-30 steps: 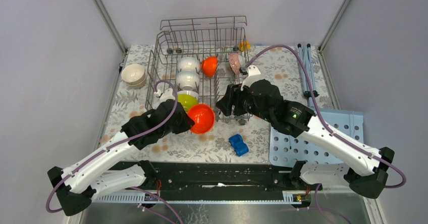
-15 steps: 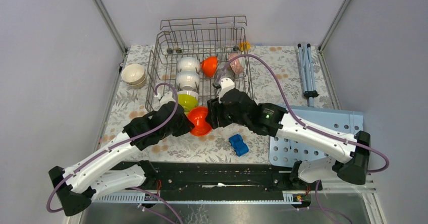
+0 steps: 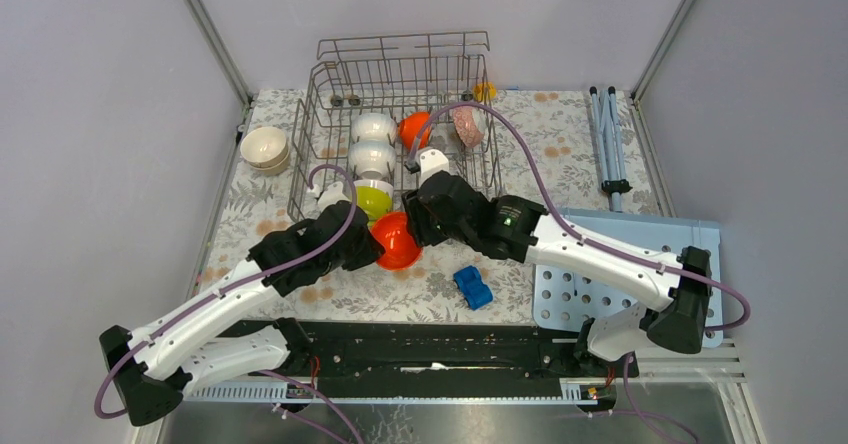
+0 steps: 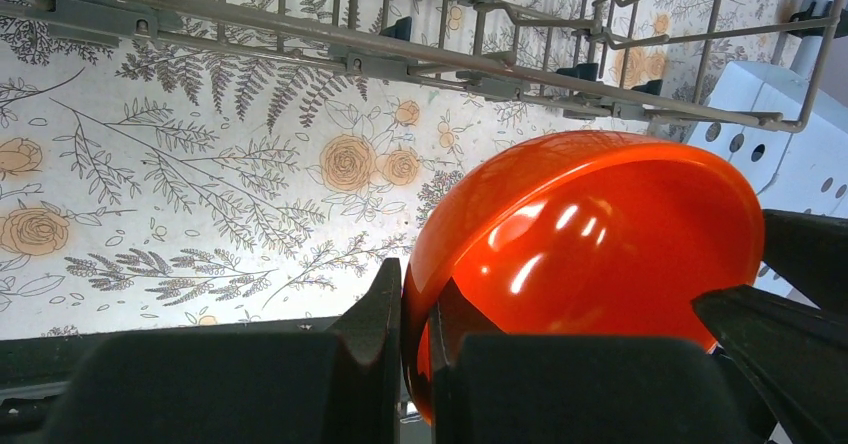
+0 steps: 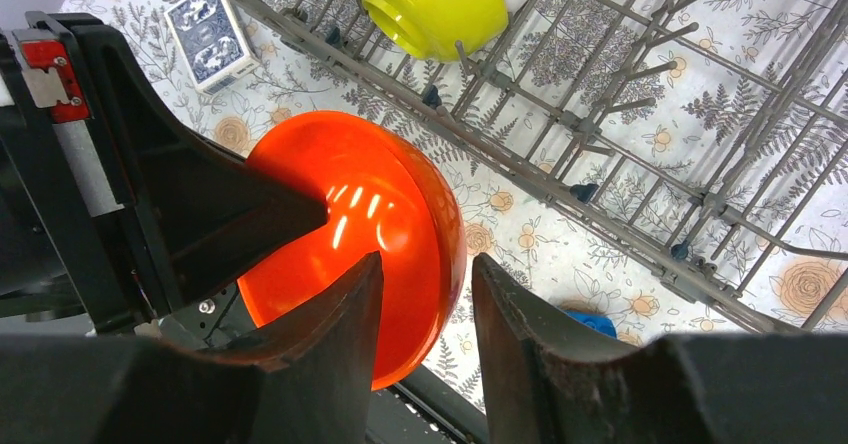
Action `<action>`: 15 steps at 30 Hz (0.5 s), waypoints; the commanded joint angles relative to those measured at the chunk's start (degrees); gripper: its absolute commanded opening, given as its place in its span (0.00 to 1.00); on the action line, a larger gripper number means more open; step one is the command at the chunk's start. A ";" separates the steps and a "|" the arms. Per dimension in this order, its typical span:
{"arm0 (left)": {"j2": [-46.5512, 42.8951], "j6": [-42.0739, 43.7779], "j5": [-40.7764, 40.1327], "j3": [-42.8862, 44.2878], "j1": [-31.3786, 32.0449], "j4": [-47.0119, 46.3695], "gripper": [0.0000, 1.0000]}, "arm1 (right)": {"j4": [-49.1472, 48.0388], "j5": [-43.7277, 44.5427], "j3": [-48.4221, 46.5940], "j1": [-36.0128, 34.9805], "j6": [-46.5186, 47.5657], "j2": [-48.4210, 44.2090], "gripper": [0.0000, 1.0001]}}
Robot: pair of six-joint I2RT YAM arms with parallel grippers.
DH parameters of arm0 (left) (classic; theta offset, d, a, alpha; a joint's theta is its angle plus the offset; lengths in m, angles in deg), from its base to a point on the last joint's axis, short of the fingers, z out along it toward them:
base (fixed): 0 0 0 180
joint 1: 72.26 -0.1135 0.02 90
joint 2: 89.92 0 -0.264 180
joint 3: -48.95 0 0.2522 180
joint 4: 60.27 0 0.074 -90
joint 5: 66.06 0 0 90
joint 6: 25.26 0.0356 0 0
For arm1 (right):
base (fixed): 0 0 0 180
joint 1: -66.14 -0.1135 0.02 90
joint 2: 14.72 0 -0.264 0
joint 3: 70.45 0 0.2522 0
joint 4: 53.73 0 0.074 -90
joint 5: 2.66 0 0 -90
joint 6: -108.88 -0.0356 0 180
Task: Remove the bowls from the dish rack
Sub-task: Place the bowl at the center of the board.
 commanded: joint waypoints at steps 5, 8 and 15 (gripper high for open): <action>-0.07 -0.50 -1.53 1.75 0.13 -1.52 0.00 | 3.32 2.33 -3.62 -1.41 2.06 2.31 0.39; -0.31 -0.36 -1.30 2.04 0.16 -1.52 0.00 | 3.99 2.75 -3.98 -2.09 2.47 3.11 0.34; -1.16 -0.19 -0.98 2.06 0.14 -1.57 0.00 | 4.60 2.68 -4.83 -2.52 2.83 3.41 0.03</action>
